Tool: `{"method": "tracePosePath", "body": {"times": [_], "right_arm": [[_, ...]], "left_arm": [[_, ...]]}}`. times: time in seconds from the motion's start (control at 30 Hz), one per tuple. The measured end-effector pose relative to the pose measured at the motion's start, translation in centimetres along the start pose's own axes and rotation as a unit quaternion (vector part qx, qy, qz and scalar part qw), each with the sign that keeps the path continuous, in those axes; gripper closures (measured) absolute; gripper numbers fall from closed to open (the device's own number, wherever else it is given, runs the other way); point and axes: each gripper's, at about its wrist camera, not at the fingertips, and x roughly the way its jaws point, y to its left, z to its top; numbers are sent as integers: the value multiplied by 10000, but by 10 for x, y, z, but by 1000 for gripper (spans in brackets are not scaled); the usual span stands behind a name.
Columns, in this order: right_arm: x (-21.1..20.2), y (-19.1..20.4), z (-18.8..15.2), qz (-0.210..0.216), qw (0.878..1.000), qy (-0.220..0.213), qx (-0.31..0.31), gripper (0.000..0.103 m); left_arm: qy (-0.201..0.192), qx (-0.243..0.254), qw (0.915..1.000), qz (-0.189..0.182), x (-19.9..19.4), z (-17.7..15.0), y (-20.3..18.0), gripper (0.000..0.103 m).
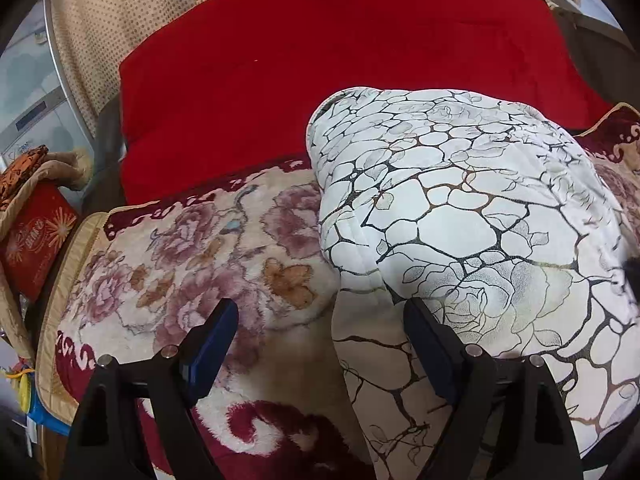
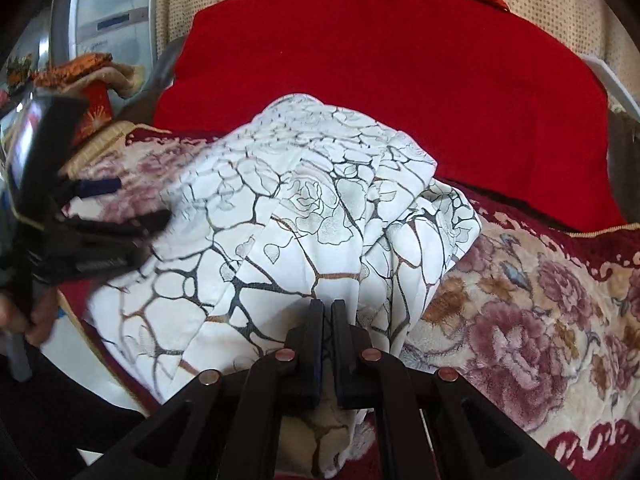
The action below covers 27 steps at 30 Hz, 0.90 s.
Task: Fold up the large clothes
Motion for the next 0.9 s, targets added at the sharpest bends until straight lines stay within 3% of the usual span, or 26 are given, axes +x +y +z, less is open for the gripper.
{"method": "tracePosePath", "body": {"times": [0.2,0.3,0.43,0.6,0.63,0.7,0.73,0.8,0.9], "right_arm": [[-45,-8,4,376,9985,-200,334,96],[-64,-10,3,454,9974,-249,496,96],[-83,-13,0,594,9950,-261,754,96],[-112,-11,-6,768,9909,-482,994,95],[-118,-11,-7,784,9898,-559,1046,89],[-134,-14,-8,807,9872,-769,1143,44],[-144,-15,-9,882,9838,-956,1231,11],[-166,-20,-15,974,9748,-1426,1411,7],[-193,-21,-13,832,9725,-1680,1384,7]], "left_arm": [[-70,-349,9979,537,-32,-6,10,18],[-365,-591,9950,712,-65,-12,21,17],[-757,-851,9886,982,-114,-24,38,7],[-1177,-884,9816,1218,-171,-36,50,6],[-1252,-872,9813,1177,-183,-37,51,6],[-1397,-876,9803,1085,-204,-38,54,6],[-1481,-891,9795,1038,-216,-39,55,5],[-1630,-895,9777,974,-237,-39,55,5],[-1787,-919,9751,940,-262,-38,54,5]]}}
